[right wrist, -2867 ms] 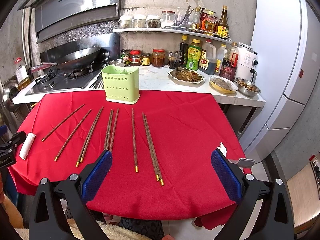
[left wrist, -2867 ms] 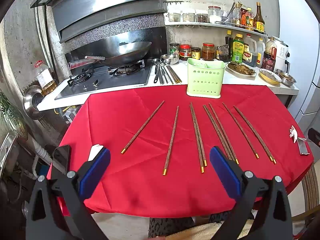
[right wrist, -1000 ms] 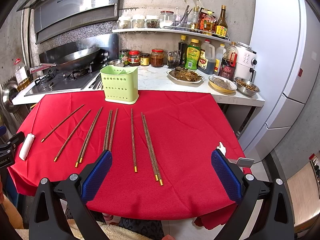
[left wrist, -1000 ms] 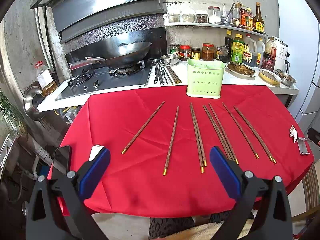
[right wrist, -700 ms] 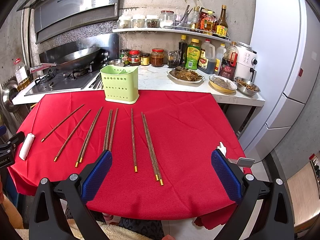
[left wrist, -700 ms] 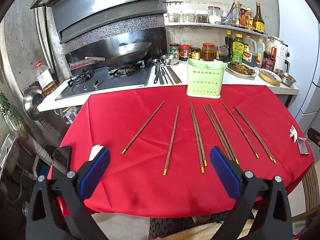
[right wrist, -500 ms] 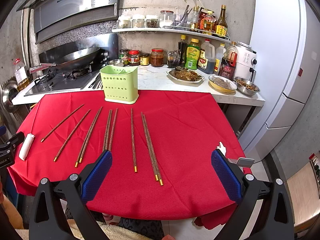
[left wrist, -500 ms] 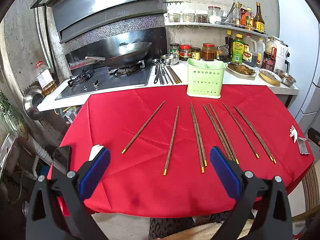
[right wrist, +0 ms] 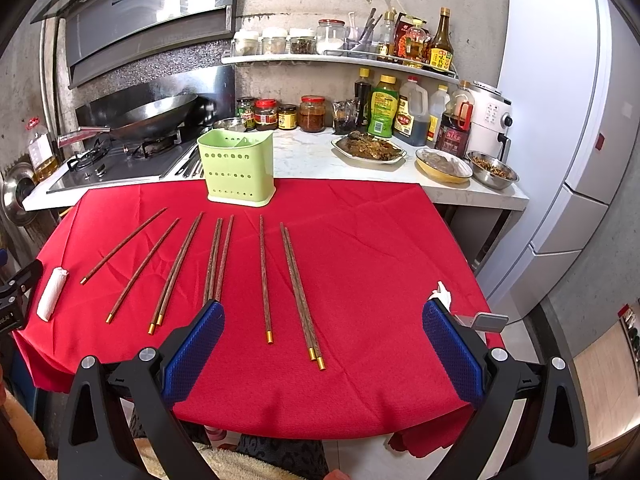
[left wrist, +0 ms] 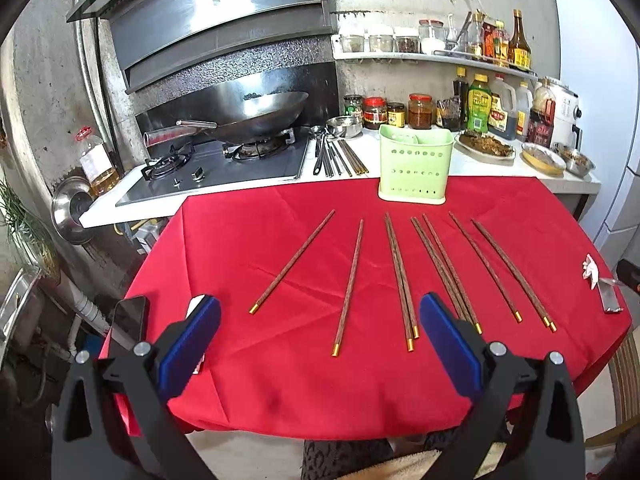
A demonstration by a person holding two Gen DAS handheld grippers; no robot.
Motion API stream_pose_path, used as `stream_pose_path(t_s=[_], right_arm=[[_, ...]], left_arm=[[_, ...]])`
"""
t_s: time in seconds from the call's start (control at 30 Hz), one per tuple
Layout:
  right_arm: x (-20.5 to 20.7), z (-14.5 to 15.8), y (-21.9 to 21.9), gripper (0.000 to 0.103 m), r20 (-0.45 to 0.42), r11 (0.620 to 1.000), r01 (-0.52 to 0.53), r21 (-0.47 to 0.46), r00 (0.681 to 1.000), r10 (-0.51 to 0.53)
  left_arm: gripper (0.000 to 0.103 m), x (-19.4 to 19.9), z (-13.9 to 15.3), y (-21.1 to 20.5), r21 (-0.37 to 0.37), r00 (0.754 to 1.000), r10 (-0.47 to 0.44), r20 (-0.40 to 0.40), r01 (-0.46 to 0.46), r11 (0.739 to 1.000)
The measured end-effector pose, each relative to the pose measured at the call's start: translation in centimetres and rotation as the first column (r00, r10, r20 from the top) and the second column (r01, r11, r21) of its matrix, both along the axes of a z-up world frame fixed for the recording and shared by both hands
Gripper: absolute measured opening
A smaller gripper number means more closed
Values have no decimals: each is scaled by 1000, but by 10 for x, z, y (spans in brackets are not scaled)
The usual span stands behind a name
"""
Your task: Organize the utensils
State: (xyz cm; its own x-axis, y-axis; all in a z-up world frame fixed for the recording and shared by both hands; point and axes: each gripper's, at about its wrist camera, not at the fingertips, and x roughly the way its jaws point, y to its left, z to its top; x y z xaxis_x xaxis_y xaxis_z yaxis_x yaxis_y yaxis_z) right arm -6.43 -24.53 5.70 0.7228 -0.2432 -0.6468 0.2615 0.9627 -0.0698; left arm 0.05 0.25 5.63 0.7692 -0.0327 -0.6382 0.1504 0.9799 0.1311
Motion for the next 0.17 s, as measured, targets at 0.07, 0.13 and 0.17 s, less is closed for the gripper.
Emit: stream_pose_path(t_s=[0.07, 0.13, 0.17], right_arm=[[0, -1, 0, 97, -1, 1000, 0, 0, 1000, 0], [0, -1, 0, 97, -1, 1000, 0, 0, 1000, 0], [0, -1, 0, 97, -1, 1000, -1, 1, 1000, 1]], left_arm=[[97, 0, -1, -2, 4, 1000, -6, -7, 6, 1000], [97, 0, -2, -3, 3, 1000, -10, -14, 10, 1000], [97, 1, -2, -3, 4, 1000, -8, -15, 9, 1000]])
